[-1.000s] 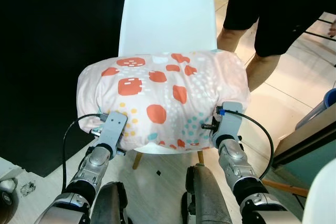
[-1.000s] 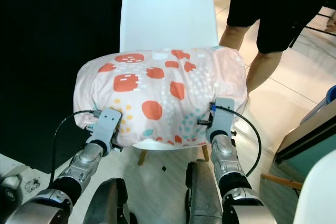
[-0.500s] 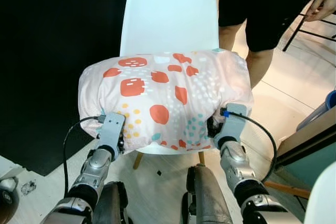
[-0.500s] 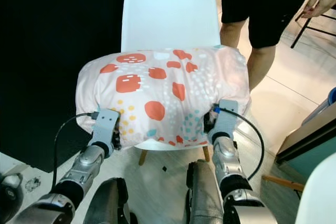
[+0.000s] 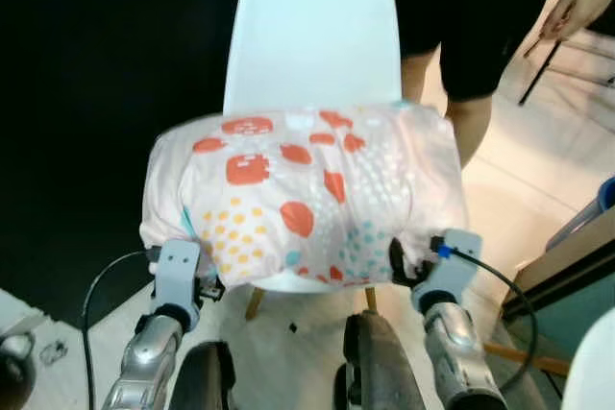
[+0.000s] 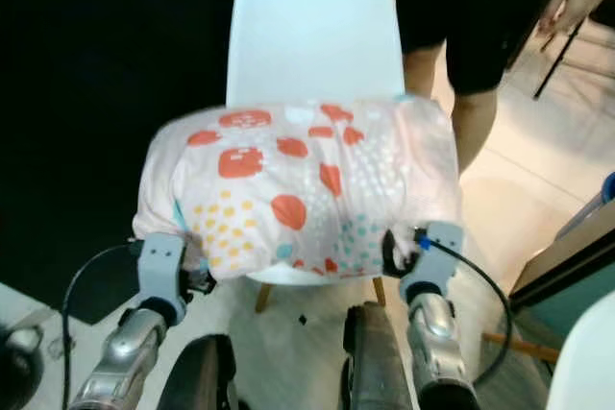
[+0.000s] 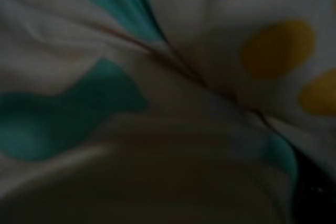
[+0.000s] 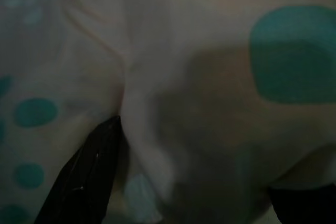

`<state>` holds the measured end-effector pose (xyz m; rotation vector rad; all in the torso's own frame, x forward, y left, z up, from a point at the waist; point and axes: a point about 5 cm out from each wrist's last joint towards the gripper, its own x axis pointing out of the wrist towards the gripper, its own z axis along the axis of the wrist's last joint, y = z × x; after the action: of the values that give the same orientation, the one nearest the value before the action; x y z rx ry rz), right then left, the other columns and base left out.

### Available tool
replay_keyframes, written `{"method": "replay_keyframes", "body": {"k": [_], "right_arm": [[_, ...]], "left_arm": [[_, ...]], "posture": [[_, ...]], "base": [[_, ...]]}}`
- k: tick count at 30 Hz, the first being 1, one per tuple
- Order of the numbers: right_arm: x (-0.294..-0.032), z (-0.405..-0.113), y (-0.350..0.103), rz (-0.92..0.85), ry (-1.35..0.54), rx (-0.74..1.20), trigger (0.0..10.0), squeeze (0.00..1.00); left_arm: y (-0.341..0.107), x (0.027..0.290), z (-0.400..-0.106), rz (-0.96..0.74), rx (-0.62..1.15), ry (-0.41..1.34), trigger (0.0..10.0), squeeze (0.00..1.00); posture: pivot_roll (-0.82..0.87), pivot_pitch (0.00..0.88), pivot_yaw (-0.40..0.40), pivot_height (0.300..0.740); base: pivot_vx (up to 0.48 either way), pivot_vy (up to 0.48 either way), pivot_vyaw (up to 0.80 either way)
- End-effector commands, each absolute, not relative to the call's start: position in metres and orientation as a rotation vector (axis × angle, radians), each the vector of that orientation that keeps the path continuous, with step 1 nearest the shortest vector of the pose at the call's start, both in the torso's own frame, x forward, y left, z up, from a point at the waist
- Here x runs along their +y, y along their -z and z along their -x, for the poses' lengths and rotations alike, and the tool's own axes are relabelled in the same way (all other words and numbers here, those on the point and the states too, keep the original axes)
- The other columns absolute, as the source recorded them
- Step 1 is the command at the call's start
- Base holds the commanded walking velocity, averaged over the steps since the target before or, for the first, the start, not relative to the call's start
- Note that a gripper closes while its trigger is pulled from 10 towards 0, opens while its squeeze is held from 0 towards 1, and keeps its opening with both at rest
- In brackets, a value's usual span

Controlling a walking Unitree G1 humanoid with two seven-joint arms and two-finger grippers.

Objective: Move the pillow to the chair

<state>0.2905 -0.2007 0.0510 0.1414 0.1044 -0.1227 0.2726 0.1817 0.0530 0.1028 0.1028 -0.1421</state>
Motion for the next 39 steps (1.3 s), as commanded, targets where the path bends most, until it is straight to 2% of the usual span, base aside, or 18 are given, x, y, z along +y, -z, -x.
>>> {"method": "replay_keyframes", "body": {"k": [1,2,3,9,15,22,25,28,29,33,34,36,39], "right_arm": [[-0.198,-0.284,-0.050,-0.157,0.106,0.117,10.0,0.00],[-0.198,-0.279,-0.050,-0.161,0.094,0.115,10.0,0.00],[-0.197,-0.271,-0.051,-0.162,0.084,0.115,10.0,0.00],[-0.197,-0.247,-0.061,-0.183,0.078,0.117,10.0,0.00],[-0.197,-0.237,-0.065,-0.176,0.084,0.138,10.0,0.00],[-0.198,-0.243,-0.078,-0.188,0.098,0.098,10.0,0.00],[-0.194,-0.257,-0.090,-0.202,0.093,0.063,10.0,0.00],[-0.184,-0.285,-0.105,-0.211,0.065,0.017,10.0,0.00],[-0.184,-0.285,-0.105,-0.211,0.065,0.017,10.0,0.00],[-0.164,-0.327,-0.124,-0.232,-0.015,-0.008,10.0,0.00],[-0.164,-0.327,-0.124,-0.232,-0.015,-0.008,10.0,0.00],[-0.146,-0.348,-0.127,-0.200,-0.085,0.029,10.0,0.00],[-0.127,-0.363,-0.129,-0.136,-0.158,0.069,10.0,0.00]], "left_arm": [[-0.057,0.179,-0.267,-0.092,0.103,0.172,10.0,1.00],[-0.059,0.178,-0.263,-0.087,0.100,0.176,10.0,1.00],[-0.065,0.177,-0.256,-0.072,0.081,0.162,10.0,0.00],[-0.082,0.178,-0.232,-0.067,0.038,0.102,10.0,0.00],[-0.071,0.181,-0.212,-0.138,0.119,0.074,10.0,0.00],[-0.103,0.179,-0.223,-0.074,-0.061,0.019,10.0,0.00],[-0.116,0.174,-0.240,-0.033,-0.114,0.004,10.0,0.00],[-0.133,0.167,-0.270,-0.046,-0.174,0.014,10.0,0.00],[-0.133,0.167,-0.270,-0.046,-0.174,0.014,10.0,0.00],[-0.159,0.164,-0.323,-0.117,-0.230,0.024,10.0,0.00],[-0.159,0.164,-0.323,-0.117,-0.230,0.024,10.0,0.00],[-0.162,0.167,-0.351,-0.167,-0.151,0.025,10.0,0.00],[-0.161,0.168,-0.365,-0.238,-0.088,0.049,10.0,0.00]], "posture": [[-0.03,0.169,-0.028,0.592],[-0.02,0.168,-0.028,0.592],[-0.02,0.166,-0.029,0.592],[-0.01,0.161,-0.034,0.592],[-0.01,0.162,-0.035,0.592],[0.00,0.162,-0.042,0.592],[0.00,0.159,-0.040,0.592],[-0.01,0.152,-0.035,0.592],[-0.01,0.152,-0.035,0.592],[0.00,0.152,-0.037,0.592],[0.00,0.152,-0.037,0.592],[-0.01,0.158,-0.024,0.592],[-0.01,0.161,-0.017,0.592]], "base": [[0.000,0.000,0.00],[0.000,0.000,0.00],[0.000,0.000,0.00],[0.000,0.000,0.00],[0.000,0.000,0.00],[0.000,0.000,0.00],[0.000,0.000,0.00],[0.000,0.000,0.00],[0.000,0.000,0.00],[0.000,0.000,0.00],[0.000,0.000,0.00],[0.000,0.000,0.00],[0.000,0.000,0.00]]}}
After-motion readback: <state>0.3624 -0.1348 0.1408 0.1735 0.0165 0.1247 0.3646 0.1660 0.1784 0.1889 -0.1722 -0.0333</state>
